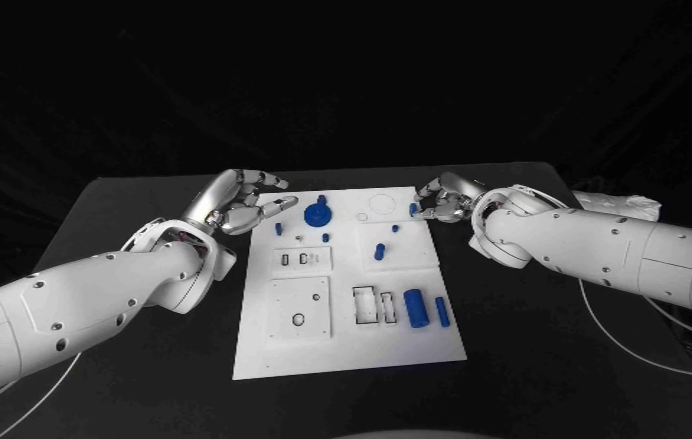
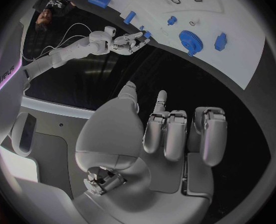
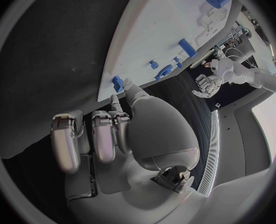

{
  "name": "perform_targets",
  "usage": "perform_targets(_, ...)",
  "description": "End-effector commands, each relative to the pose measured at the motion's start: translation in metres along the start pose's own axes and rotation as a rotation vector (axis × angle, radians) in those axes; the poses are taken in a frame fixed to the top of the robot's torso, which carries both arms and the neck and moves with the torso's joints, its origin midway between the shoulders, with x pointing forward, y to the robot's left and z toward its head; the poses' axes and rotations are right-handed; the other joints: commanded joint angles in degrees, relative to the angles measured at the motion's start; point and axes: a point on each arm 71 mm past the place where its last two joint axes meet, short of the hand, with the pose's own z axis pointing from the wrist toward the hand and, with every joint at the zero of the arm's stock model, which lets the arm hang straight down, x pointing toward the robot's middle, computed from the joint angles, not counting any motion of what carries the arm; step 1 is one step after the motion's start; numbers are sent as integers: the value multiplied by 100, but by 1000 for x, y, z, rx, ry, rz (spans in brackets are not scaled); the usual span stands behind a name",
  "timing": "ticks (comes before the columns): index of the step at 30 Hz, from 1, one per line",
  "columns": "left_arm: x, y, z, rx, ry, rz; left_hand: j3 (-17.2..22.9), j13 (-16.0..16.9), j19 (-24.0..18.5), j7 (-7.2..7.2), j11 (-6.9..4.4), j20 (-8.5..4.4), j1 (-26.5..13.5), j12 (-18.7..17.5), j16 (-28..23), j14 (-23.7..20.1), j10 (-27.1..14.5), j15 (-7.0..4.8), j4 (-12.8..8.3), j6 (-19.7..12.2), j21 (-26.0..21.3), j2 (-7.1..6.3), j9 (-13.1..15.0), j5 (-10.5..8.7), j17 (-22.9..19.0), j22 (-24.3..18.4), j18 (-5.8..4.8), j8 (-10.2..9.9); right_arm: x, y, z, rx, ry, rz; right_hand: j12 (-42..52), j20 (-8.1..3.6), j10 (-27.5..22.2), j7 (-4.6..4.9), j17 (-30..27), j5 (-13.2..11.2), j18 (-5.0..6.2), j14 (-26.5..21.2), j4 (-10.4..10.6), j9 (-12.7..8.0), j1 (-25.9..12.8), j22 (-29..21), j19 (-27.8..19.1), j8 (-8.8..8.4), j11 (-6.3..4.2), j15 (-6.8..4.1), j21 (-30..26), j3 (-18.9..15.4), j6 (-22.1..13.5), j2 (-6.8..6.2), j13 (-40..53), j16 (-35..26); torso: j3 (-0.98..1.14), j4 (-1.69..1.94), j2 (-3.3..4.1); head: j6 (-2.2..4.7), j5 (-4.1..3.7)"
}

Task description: Assemble the parts on the task board

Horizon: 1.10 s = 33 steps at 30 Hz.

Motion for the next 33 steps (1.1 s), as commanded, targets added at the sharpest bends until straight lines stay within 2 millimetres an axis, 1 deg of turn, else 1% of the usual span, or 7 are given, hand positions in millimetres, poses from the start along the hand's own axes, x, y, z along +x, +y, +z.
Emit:
perform_targets(1,1,-2,1,15,7,-3,-38,1505,603,-11,-12,22,-11,14,15,597,606,-36,-2,31,14,59,0,32,1508,1510,-42,-31,3,2,1,0,23,-16,16,-44,600,-4,1508,-33,-38,608,-44,0,65,1509,600,26,-23,-32,26,-1,46,20,1509,23,3,3,-1,-1,16)
perform_targets(5,1,-3,1,16,7,-4,-38,1505,603,-11,-12,22,-11,14,15,597,606,-36,-2,31,14,59,0,32,1508,1510,-42,-31,4,3,2,1,24,-16,16,-46,600,-9,1508,-28,-38,608,-50,0,91,1509,600,29,-29,-36,26,7,62,37,1509,23,5,2,-1,-19,21)
perform_targets(8,1,-2,1,15,8,-4,-42,1505,603,-10,-12,21,-2,14,15,597,606,-37,-3,28,14,68,-1,34,1508,1510,-42,-37,5,3,3,4,24,-18,16,-51,600,-21,1508,-9,-38,608,-73,-2,148,1509,600,27,-39,-43,26,23,76,53,1509,23,6,-4,-5,-39,45)
perform_targets(13,1,-2,1,15,8,-4,-42,1505,603,-10,-12,21,-2,14,15,597,606,-37,-3,28,14,68,-1,34,1508,1510,-42,-37,5,3,4,12,25,-21,16,-59,600,-38,1508,22,-38,608,-95,-3,212,1509,600,29,-55,-53,26,47,105,87,1509,23,1,2,5,-36,27)
perform_targets(15,1,-2,1,15,8,-4,-42,1505,603,-10,-12,21,-2,14,15,597,606,-37,-3,28,14,68,-1,34,1508,1510,-42,-37,5,3,4,14,26,-22,16,-63,600,-49,1508,32,-38,608,-105,-1,241,1509,600,37,-64,-59,26,60,133,106,1509,23,2,-2,1,-52,45)
perform_targets(24,1,-2,1,16,7,-3,-42,1505,603,-10,-12,21,-2,14,15,597,606,-37,-3,28,14,68,-1,34,1508,1510,-42,-37,6,3,3,19,31,-22,16,-91,600,-110,1508,42,-38,608,-126,20,331,1509,600,90,-116,-92,26,98,317,180,1509,23,-1,-1,0,-75,49)
perform_targets(33,1,-2,0,16,7,-4,-42,1505,603,-10,-12,21,-2,14,15,597,606,-37,-3,28,14,68,-1,34,1508,1510,-42,-37,7,3,3,21,34,-22,16,-101,600,-111,1508,30,-38,608,-131,11,334,1509,600,70,-127,-103,26,77,309,148,1509,23,2,2,1,-89,70)
